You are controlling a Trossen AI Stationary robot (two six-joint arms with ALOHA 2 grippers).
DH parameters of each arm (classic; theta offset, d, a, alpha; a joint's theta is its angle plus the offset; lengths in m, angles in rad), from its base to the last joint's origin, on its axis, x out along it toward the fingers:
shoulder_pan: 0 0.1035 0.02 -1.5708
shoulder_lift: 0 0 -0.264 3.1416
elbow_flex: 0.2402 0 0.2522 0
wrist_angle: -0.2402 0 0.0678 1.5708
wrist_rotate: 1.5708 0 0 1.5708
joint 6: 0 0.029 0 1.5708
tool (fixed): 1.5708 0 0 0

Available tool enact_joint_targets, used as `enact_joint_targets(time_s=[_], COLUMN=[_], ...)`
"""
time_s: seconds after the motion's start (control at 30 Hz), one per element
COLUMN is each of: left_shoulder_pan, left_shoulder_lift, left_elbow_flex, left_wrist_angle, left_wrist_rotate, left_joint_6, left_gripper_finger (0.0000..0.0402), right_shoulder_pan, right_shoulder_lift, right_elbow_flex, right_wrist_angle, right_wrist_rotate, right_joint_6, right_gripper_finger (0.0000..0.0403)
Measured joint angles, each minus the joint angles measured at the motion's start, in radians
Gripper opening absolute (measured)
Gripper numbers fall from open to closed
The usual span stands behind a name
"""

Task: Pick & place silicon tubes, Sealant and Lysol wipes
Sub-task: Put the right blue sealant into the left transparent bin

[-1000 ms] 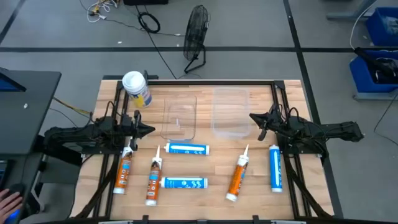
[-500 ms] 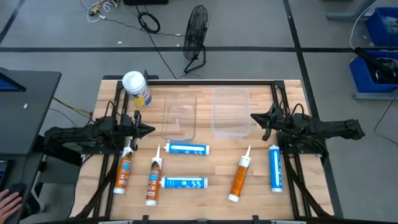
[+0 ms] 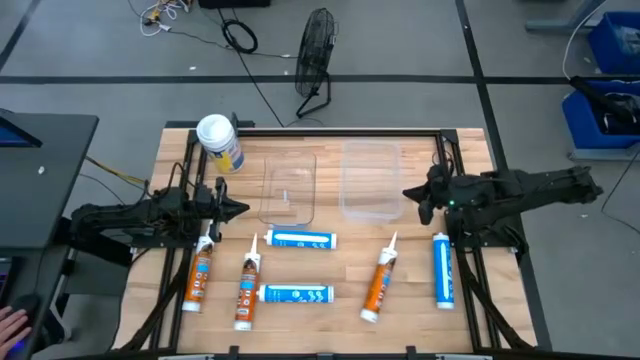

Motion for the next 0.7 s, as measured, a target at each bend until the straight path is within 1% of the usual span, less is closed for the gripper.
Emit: enact_joint_targets(time_s=[0.17, 0.23, 0.3, 0.37, 0.57, 0.63, 0.7], left_shoulder_pan=[0.0, 0.0, 0.0, 0.0, 0.0, 0.0, 0.0], left_shoulder_lift=[0.0, 0.0, 0.0, 0.0, 0.0, 0.0, 0.0], left_elbow_flex=[0.0, 0.0, 0.0, 0.0, 0.0, 0.0, 0.0], left_wrist_angle=[0.0, 0.0, 0.0, 0.0, 0.0, 0.0, 0.0], left_wrist_rotate=[0.0, 0.0, 0.0, 0.0, 0.0, 0.0, 0.0], left_joint_6=[0.002, 0.002, 0.004, 0.004, -0.003, -0.003, 0.003], left_gripper_finger=[0.0012, 0.0012, 0.0012, 0.0012, 0.0012, 0.0012, 0.0012], right_shoulder_pan=[0.058, 0.082, 0.108, 0.13, 0.219, 0.261, 0.306], right_shoulder_lift=[0.195, 0.271, 0.34, 0.405, 0.55, 0.584, 0.607], right_elbow_flex=[0.229, 0.299, 0.35, 0.386, 0.442, 0.45, 0.452], right_wrist_angle=[-0.297, -0.403, -0.467, -0.506, -0.629, -0.666, -0.689], right_wrist_rotate=[-0.067, -0.096, -0.135, -0.189, -0.419, -0.465, -0.488], right_joint_6=[0.215, 0.308, 0.386, 0.443, 0.618, 0.679, 0.747], right_gripper_finger=[0.0001, 0.0, 0.0, 0.0, 0.0, 0.0, 0.0])
